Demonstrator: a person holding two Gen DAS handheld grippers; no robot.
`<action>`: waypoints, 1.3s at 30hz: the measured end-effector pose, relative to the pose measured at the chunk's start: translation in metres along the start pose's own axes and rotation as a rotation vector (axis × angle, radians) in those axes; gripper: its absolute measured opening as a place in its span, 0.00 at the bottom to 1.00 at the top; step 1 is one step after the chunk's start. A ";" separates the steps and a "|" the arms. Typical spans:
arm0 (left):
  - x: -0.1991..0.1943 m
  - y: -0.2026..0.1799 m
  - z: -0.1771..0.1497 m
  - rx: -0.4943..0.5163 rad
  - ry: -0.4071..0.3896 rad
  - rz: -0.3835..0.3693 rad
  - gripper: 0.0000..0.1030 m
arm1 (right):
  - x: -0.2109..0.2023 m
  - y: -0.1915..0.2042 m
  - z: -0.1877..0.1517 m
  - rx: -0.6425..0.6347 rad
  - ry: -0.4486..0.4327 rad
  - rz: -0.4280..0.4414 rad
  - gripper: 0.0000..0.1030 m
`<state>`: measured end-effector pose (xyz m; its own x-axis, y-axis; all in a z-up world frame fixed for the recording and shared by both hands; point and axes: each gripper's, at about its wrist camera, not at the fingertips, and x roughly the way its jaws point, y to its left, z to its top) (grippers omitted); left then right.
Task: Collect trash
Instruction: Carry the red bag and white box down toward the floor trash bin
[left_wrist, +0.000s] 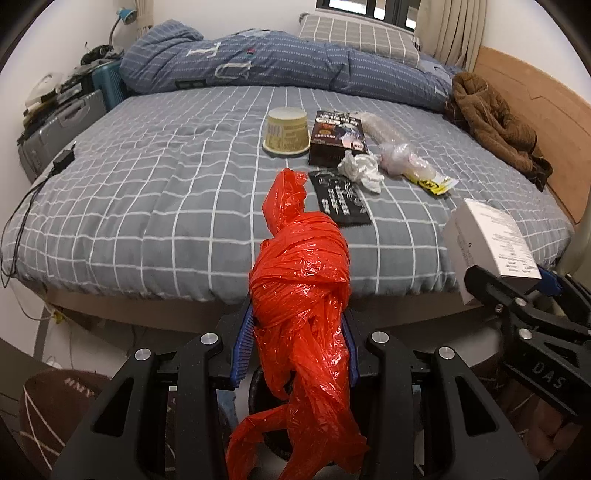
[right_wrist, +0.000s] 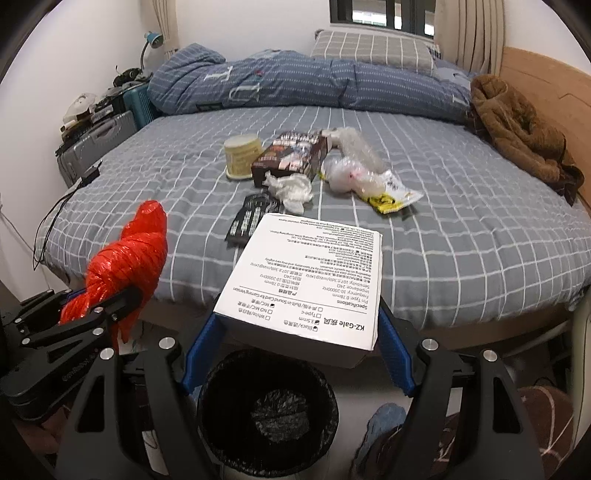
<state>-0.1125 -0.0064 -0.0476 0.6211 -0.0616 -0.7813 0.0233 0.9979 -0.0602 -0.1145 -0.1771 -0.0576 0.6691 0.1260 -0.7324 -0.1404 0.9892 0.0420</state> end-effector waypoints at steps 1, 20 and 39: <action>0.000 0.000 -0.003 -0.001 0.007 0.002 0.37 | 0.001 0.000 -0.002 0.000 0.007 0.000 0.70; 0.026 0.018 -0.058 -0.038 0.170 0.018 0.37 | 0.035 0.004 -0.053 -0.005 0.186 0.005 0.70; 0.098 0.019 -0.096 0.008 0.336 0.021 0.37 | 0.098 0.009 -0.086 0.007 0.338 0.036 0.70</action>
<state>-0.1262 0.0046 -0.1844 0.3282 -0.0424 -0.9436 0.0202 0.9991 -0.0379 -0.1133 -0.1620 -0.1876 0.3842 0.1301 -0.9140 -0.1535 0.9852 0.0757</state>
